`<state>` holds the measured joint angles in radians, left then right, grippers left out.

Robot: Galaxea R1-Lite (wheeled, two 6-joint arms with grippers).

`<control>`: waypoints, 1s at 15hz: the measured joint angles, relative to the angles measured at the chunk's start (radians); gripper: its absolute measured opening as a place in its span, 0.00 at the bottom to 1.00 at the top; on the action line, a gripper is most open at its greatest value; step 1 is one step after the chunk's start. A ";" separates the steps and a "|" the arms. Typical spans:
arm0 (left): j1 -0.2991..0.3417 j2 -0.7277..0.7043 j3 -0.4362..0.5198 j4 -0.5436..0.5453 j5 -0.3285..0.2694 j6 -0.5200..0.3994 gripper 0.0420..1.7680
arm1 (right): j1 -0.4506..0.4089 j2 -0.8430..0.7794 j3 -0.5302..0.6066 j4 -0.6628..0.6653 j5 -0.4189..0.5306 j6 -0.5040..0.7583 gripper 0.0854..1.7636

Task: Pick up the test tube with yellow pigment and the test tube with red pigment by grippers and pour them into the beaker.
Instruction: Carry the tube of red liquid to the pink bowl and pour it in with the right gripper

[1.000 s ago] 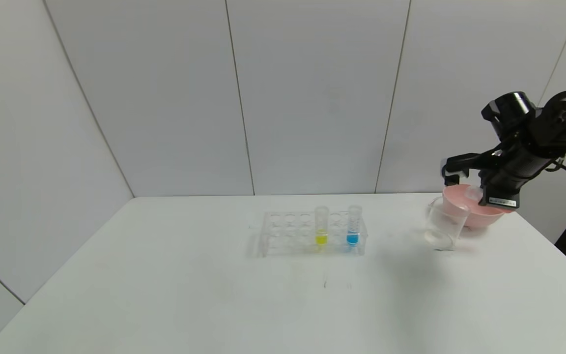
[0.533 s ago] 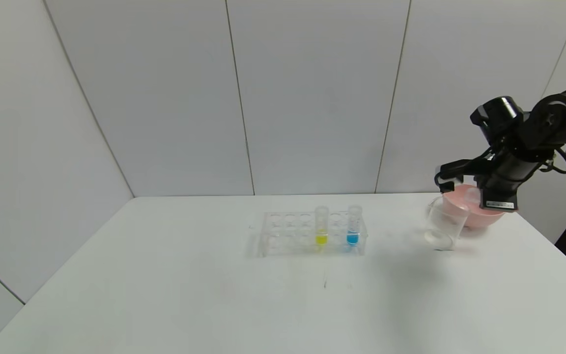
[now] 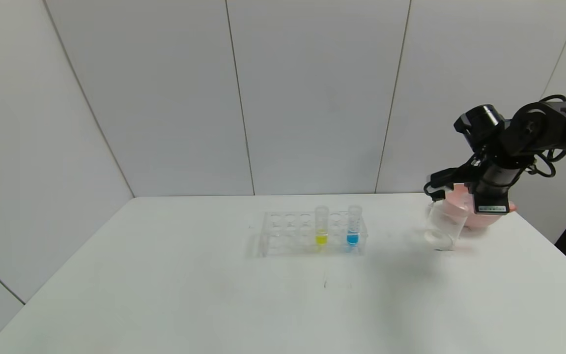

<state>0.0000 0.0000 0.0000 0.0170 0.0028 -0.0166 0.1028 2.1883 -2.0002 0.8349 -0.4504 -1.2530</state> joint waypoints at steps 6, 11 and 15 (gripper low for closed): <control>0.000 0.000 0.000 0.000 0.000 0.000 0.97 | 0.013 0.004 0.000 -0.008 -0.082 -0.047 0.25; 0.000 0.000 0.000 0.000 0.000 0.000 0.97 | 0.026 0.005 0.000 -0.033 -0.141 -0.085 0.25; 0.000 0.000 0.000 0.000 0.000 0.000 0.97 | 0.039 0.006 0.000 -0.021 -0.161 -0.085 0.25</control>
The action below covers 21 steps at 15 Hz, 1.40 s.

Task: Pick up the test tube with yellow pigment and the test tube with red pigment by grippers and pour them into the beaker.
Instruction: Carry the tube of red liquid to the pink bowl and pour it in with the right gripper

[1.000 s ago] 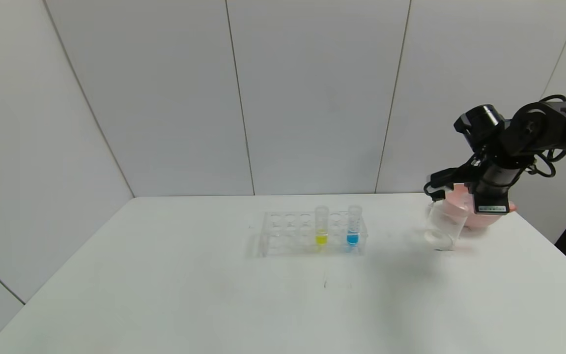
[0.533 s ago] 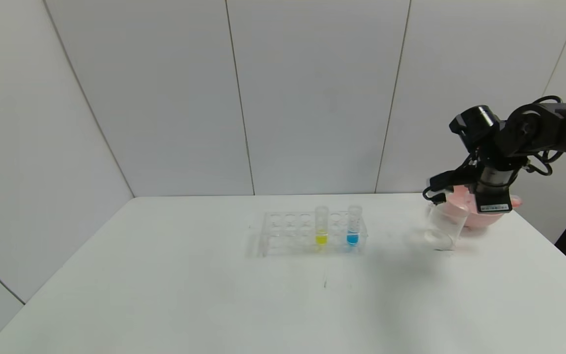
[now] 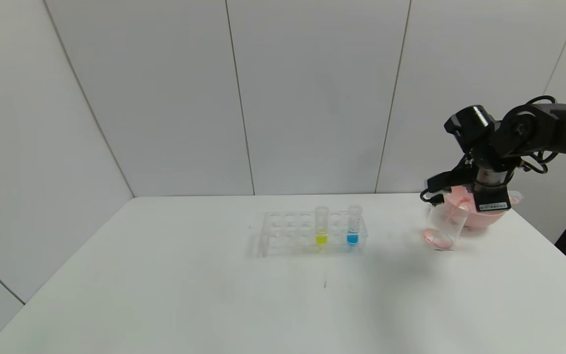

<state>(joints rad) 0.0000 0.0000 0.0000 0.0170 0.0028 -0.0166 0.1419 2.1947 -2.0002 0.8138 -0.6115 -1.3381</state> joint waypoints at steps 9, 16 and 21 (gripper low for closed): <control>0.000 0.000 0.000 0.000 0.000 0.000 0.97 | 0.020 0.004 0.000 0.024 -0.114 -0.051 0.25; 0.000 0.000 0.000 0.000 0.000 0.000 0.97 | 0.046 0.007 0.000 0.009 -0.129 -0.050 0.25; 0.000 0.000 0.000 0.000 0.000 0.000 0.97 | 0.042 0.006 0.000 0.001 -0.129 -0.047 0.25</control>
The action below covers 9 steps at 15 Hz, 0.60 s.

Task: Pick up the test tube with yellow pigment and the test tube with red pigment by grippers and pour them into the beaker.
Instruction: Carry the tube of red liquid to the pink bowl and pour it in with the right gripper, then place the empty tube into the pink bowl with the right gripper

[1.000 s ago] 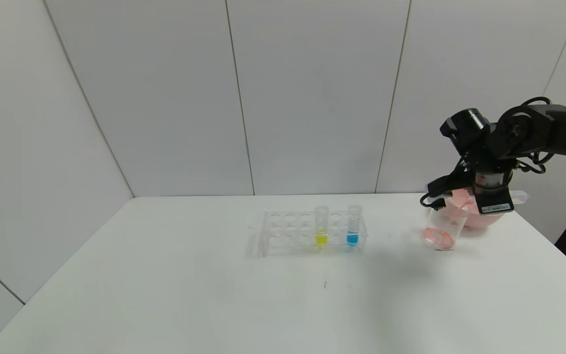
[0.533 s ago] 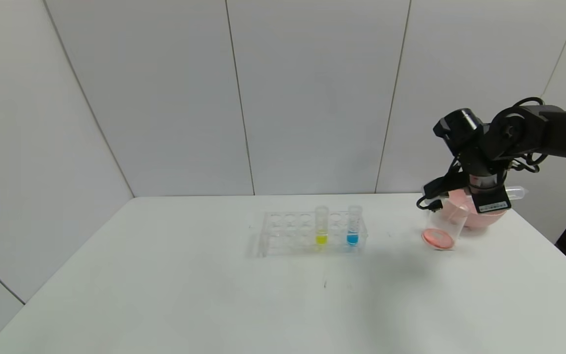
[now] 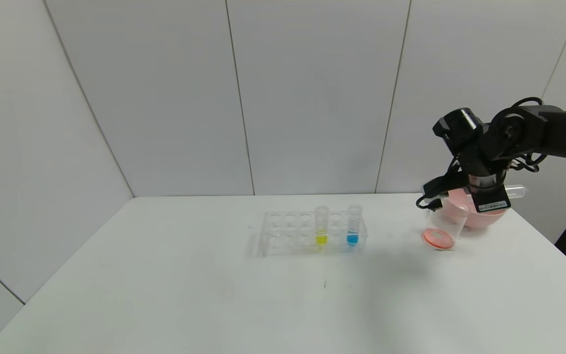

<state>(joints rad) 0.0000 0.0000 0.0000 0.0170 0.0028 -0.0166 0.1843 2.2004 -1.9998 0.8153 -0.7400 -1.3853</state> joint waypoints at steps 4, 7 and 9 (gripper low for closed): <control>0.000 0.000 0.000 0.000 0.000 0.000 0.97 | -0.030 -0.010 0.000 -0.051 0.120 0.034 0.25; 0.000 0.000 0.000 0.000 0.000 0.000 0.97 | -0.100 -0.047 0.000 -0.051 0.347 0.089 0.25; 0.000 0.000 0.000 0.000 0.000 0.000 0.97 | -0.158 -0.086 0.007 -0.046 0.466 0.157 0.25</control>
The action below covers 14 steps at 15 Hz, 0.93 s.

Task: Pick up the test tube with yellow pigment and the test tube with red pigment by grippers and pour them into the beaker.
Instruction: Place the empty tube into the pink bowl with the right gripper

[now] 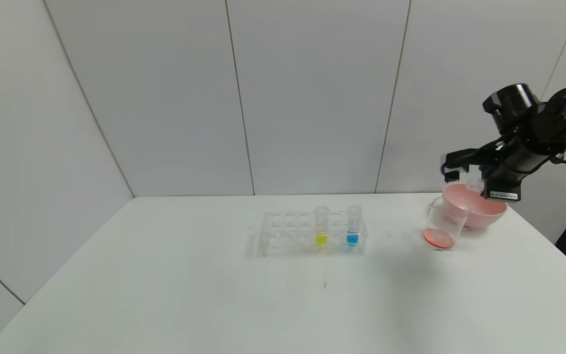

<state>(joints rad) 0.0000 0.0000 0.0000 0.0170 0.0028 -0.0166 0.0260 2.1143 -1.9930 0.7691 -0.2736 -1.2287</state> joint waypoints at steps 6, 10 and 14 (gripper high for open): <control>0.000 0.000 0.000 0.000 0.000 0.000 0.97 | -0.185 -0.120 0.010 -0.014 0.447 0.378 0.25; 0.000 0.000 0.000 0.000 0.000 0.000 0.97 | -0.234 -0.159 0.014 -0.113 0.505 0.784 0.25; 0.000 0.000 0.000 0.000 0.000 0.000 0.97 | -0.262 -0.156 0.064 -0.343 0.500 1.037 0.25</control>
<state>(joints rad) 0.0000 0.0000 0.0000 0.0170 0.0028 -0.0162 -0.2362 1.9583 -1.9285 0.4266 0.2260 -0.1919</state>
